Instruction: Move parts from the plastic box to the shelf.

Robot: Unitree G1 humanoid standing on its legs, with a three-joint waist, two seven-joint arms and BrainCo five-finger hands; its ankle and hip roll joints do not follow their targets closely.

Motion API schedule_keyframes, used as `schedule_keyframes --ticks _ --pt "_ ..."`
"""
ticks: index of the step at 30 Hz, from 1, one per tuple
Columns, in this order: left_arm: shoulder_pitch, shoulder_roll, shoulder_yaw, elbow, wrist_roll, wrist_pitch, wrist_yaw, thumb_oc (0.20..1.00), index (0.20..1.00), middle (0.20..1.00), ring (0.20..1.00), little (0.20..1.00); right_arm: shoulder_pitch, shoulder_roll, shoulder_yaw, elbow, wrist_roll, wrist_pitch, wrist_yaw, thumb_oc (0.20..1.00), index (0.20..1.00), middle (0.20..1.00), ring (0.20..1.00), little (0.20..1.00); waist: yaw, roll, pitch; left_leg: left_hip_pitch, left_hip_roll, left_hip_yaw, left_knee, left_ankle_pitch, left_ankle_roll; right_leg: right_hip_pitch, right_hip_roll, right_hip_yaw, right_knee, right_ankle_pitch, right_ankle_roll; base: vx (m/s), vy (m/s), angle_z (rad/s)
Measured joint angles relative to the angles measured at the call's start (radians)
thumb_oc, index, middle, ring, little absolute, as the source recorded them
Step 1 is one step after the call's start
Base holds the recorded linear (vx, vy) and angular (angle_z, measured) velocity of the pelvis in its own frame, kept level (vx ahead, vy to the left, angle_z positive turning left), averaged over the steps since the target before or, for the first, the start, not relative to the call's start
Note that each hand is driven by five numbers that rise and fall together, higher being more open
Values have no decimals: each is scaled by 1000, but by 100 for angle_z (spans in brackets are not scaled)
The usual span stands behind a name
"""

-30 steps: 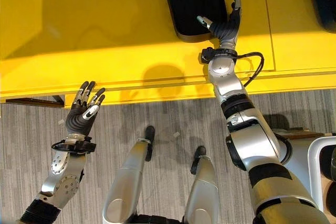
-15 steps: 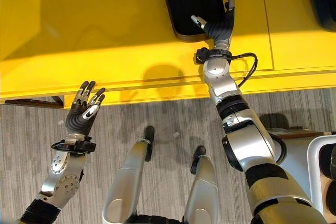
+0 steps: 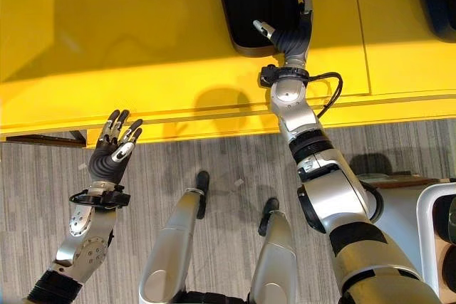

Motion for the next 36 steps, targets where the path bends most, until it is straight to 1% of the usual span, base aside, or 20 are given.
schedule_keyframes --ticks 22,26,28,29,30,32,33,34,35,36 --pt "0 0 0 0 1 0 10 1000 1000 1000 1000 1000 7 7 -4 -12 18 -8 0 1000 1000 1000 1000 1000 0 0 0 0 1 0 2 0 -1 0 1 0 1 0 0 0 0 0" --pt "0 0 0 0 1 0 10 1000 1000 1000 1000 1000 10 -10 -33 -11 18 -6 -1 1000 1000 1000 1000 1000 0 0 0 0 1 0 3 0 -1 1 1 0 1 0 0 0 0 0" --pt "2 0 -1 0 1 0 10 1000 1000 1000 1000 1000 18 -45 -38 -12 18 -6 -3 1000 1000 1000 1000 1000 -1 0 0 0 0 -1 3 0 0 1 1 0 1 0 0 0 0 0" --pt "2 0 -1 0 1 0 9 1000 1000 1000 1000 1000 37 -71 -43 -25 18 -5 -3 1000 1000 1000 1000 1000 -3 -1 0 0 1 -1 4 0 0 1 1 0 1 0 1 0 0 0" --pt "5 0 -1 0 1 0 9 1000 1000 1000 1000 1000 95 -115 -74 -69 18 -5 -11 1000 1000 1000 1000 1000 -6 -1 0 1 1 -1 7 0 0 3 2 0 1 1 1 0 0 0" --pt "8 1 5 0 2 0 8 1000 1000 1000 1000 1000 193 -158 -116 -139 18 -1 -23 1000 1000 1000 1000 1000 -28 -1 0 10 4 1 10 0 0 9 4 2 1 4 7 4 -36 -5" --pt "9 1 5 0 2 0 7 1000 1000 1000 1000 1000 250 -175 -145 -211 16 1 -23 1000 1000 1000 1000 1000 -30 -3 1 17 7 1 8 -1 1 13 4 4 1 4 7 1 -34 -9" --pt "29 1 15 0 2 -1 6 1000 1000 1000 1000 1000 379 -184 -222 -370 -6 -15 -33 1000 1000 1000 1000 1000 -34 -4 1 30 9 4 4 -4 4 23 7 8 1 3 6 0 -30 -21" --pt "45 1 27 0 2 -1 6 1000 1000 1000 1000 1000 405 -188 -235 -384 -24 -19 -53 1000 1000 1000 1000 1000 -59 -6 1 41 17 15 1 -6 4 25 14 22 1 2 3 0 -56 -33" --pt "44 0 26 0 2 0 1 1000 1000 1000 1000 1000 430 -197 -235 -401 -39 -19 -60 1000 1000 1000 1000 1000 -72 -6 1 55 27 26 -3 -10 9 25 20 34 5 2 2 2 -64 -33"
